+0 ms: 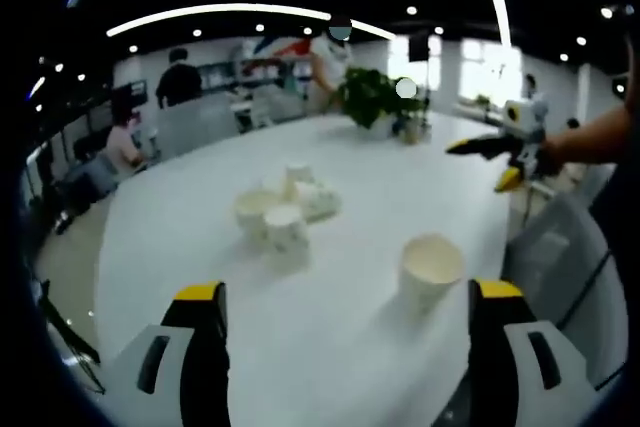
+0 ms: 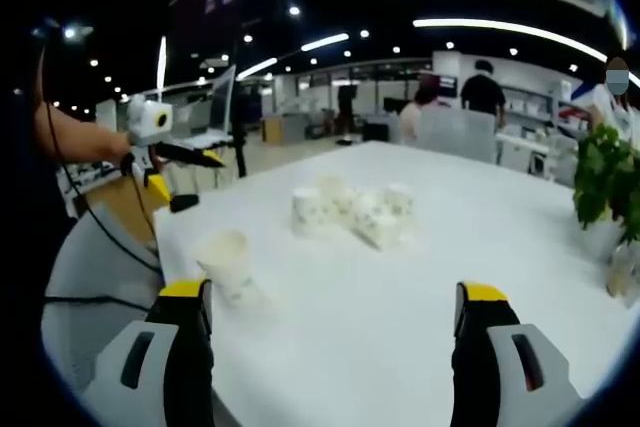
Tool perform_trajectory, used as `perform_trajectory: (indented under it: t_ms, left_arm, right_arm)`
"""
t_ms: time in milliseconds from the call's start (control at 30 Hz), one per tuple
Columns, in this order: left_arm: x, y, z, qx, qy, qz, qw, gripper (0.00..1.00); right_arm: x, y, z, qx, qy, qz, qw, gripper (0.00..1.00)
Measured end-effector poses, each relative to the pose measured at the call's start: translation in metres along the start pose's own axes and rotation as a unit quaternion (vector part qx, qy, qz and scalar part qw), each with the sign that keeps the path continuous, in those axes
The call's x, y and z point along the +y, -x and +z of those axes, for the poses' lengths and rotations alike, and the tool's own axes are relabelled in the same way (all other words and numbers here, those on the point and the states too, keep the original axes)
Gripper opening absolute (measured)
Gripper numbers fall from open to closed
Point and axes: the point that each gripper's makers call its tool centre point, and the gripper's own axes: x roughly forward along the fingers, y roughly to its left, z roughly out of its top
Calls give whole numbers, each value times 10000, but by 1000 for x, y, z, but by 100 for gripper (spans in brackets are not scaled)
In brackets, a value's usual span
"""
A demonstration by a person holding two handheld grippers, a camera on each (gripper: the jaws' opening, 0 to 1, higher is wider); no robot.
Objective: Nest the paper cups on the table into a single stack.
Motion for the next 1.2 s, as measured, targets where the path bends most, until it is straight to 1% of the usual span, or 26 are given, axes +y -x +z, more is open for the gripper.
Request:
perform_trajectory:
  t_ms: [67,167,200,267,367,467,567,633,667,733,800,867,1033,1133,1167,1200]
  left_arm:
    - [-1,3,-6,-1,166,-11,9999,100]
    - [1,6,-11,-56,195,45,9998,100]
    - [3,6,-13,-54,184,122,9997,100]
    - [5,7,-19,58,196,229,9995,100]
    - [2,7,-23,7,244,185,9995,100]
    - [-1,6,-20,-87,285,163,9994,100]
    - [-7,3,-22,-20,282,103,9995,100]
    - [-8,3,-21,-48,209,114,9997,100]
    - [-8,3,-20,-87,182,135,9997,100]
    - [-7,2,-20,-109,250,131,9995,100]
    - [-6,3,-18,-149,185,162,9996,100]
    - [-5,4,-16,-173,210,183,9995,100]
    - [-3,6,-14,-183,214,221,9994,100]
    - [-3,6,-13,-204,210,233,9993,100]
    - [-3,6,-12,-199,205,232,9993,100]
    - [-3,6,-12,-199,199,229,9993,100]
  right_arm:
    - [-1,1,0,-14,-12,-59,10000,100]
    - [-3,3,-1,-40,-15,-107,9999,100]
    - [-3,3,-2,-31,-19,-128,9999,100]
    - [-4,4,-3,-29,-33,-147,9999,100]
    - [-4,5,-6,-3,-60,-155,9999,100]
    - [-4,4,-6,10,-55,-142,9999,100]
    - [-3,4,-6,9,-47,-140,9999,100]
    - [-3,3,-6,25,-39,-128,9999,100]
    - [-3,2,-6,41,-31,-123,9999,100]
    - [-2,2,-6,42,-21,-119,9999,100]
    - [-2,2,-6,49,-22,-117,9999,100]
    - [-2,1,-7,60,-19,-109,9999,100]
    - [-1,0,-6,82,-3,-88,9999,99]
    - [1,-1,-4,212,112,-13,9997,98]
    - [1,-1,-8,364,220,8,9991,98]
    - [2,-4,-8,415,237,48,9988,99]
